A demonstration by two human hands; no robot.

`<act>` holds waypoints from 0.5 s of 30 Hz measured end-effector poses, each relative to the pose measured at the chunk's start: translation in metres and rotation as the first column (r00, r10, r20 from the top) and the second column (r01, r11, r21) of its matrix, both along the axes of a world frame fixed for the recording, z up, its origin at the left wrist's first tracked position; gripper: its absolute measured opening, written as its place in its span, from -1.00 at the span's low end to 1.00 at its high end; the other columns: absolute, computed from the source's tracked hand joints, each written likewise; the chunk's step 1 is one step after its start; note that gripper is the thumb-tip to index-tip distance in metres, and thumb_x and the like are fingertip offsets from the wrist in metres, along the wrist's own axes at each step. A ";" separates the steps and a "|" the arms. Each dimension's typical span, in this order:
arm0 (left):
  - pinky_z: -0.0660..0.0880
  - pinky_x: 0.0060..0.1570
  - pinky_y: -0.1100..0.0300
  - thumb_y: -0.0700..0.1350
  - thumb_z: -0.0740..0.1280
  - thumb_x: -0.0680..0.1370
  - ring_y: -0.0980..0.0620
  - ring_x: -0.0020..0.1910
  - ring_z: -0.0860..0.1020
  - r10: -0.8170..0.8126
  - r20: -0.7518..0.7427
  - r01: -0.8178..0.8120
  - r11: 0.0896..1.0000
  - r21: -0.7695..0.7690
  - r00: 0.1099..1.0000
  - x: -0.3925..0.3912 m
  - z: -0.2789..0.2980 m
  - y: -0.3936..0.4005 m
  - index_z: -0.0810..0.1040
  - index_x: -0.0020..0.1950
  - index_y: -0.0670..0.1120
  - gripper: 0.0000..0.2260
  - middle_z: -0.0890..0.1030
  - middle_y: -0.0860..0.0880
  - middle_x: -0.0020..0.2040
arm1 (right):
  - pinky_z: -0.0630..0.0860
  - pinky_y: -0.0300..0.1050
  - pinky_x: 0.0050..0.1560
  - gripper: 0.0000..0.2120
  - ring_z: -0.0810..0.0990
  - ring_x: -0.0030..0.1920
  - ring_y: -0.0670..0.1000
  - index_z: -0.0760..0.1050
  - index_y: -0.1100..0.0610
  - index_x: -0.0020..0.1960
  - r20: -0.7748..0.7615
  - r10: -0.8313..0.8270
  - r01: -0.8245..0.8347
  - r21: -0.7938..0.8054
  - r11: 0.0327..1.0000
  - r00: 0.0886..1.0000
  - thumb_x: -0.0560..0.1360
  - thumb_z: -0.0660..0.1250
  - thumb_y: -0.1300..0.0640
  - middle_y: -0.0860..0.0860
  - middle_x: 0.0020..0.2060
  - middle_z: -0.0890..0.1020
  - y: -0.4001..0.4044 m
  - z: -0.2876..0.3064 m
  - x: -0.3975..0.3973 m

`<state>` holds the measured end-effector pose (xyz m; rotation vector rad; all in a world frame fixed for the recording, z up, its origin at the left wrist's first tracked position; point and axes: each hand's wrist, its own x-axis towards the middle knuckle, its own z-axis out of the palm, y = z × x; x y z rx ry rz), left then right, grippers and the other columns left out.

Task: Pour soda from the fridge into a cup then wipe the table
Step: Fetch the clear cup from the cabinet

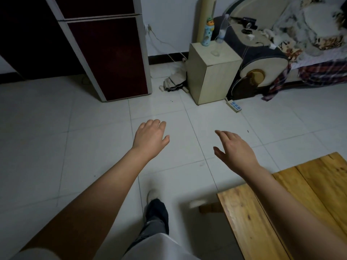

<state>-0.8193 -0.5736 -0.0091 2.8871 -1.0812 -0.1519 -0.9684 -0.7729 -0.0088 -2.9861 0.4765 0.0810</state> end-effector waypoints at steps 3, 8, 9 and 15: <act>0.26 0.27 0.06 0.03 0.12 0.59 -0.08 0.29 0.36 -0.044 -0.002 0.044 0.999 -0.015 0.999 0.052 0.000 -0.018 0.31 0.39 -0.14 -0.58 0.43 -0.10 0.31 | 0.39 -0.03 0.24 -0.48 0.34 0.35 0.09 0.17 0.12 0.44 -0.002 -0.033 0.033 -0.012 0.999 0.999 0.55 0.18 -0.02 0.06 0.37 0.38 -0.008 -0.001 0.045; 0.27 0.27 0.07 0.03 0.11 0.59 -0.07 0.29 0.36 -0.120 -0.001 0.120 0.993 -0.003 0.993 0.125 0.000 -0.043 0.30 0.40 -0.14 -0.58 0.43 -0.09 0.31 | 0.36 -0.04 0.26 -0.48 0.33 0.36 0.08 0.17 0.12 0.44 0.000 -0.100 0.100 -0.001 0.995 0.995 0.55 0.19 -0.02 0.06 0.37 0.38 -0.023 0.002 0.110; 0.27 0.27 0.07 0.03 0.11 0.59 -0.08 0.29 0.37 -0.127 -0.004 0.127 0.992 0.001 0.992 0.137 0.000 -0.048 0.31 0.39 -0.14 -0.58 0.43 -0.09 0.30 | 0.36 -0.04 0.26 -0.48 0.33 0.36 0.08 0.18 0.12 0.44 -0.001 -0.109 0.109 0.000 0.994 0.994 0.55 0.19 -0.02 0.06 0.37 0.38 -0.026 0.002 0.120; 0.27 0.27 0.06 0.02 0.12 0.59 -0.09 0.28 0.37 -0.170 0.003 0.170 0.985 0.018 0.985 0.205 0.002 -0.081 0.33 0.37 -0.15 -0.59 0.44 -0.11 0.29 | 0.36 -0.03 0.25 -0.47 0.34 0.35 0.10 0.19 0.13 0.44 0.013 -0.147 0.147 0.004 0.989 0.989 0.55 0.20 -0.02 0.08 0.36 0.40 -0.054 0.004 0.181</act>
